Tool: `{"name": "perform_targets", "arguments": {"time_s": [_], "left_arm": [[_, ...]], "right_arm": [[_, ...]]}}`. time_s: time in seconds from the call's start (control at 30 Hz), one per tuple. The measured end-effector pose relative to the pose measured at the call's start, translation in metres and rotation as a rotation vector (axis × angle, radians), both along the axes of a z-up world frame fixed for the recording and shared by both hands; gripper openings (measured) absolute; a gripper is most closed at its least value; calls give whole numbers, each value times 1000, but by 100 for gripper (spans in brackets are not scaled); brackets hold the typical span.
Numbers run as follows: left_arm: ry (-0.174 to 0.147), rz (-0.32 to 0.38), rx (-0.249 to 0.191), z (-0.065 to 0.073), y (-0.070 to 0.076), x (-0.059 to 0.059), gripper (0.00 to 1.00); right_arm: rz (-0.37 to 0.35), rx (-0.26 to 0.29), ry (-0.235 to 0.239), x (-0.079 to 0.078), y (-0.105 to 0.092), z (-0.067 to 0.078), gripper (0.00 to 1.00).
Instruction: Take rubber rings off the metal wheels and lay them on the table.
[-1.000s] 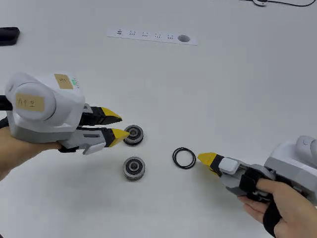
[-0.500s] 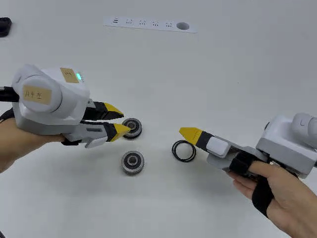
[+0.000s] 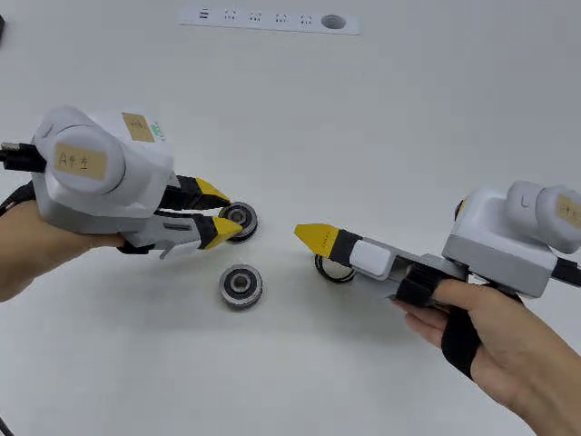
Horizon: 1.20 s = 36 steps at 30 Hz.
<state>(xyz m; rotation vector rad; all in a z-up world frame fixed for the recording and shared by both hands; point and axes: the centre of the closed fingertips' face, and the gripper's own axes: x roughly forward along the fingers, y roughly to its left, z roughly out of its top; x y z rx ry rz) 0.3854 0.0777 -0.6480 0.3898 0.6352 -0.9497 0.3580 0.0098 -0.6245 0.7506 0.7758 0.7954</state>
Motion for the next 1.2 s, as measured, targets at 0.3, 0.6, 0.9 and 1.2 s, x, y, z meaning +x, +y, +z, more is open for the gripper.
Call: {"name": "perform_targets", "arguments": {"time_s": [0.3,0.6,0.9,1.2], "left_arm": [[15,-2,-8,-3,-2,2,17],[18,-20,-8,-4,-3,3,15],[14,-53,15,-4,-5,2,14],[25,-61,19,-4,-5,2,13]], "right_arm": [[3,11,7,1,3,0,23],[7,20,10,2,5,1,23],[19,38,7,6,13,4,23],[52,61,22,8,30,1,36]]}}
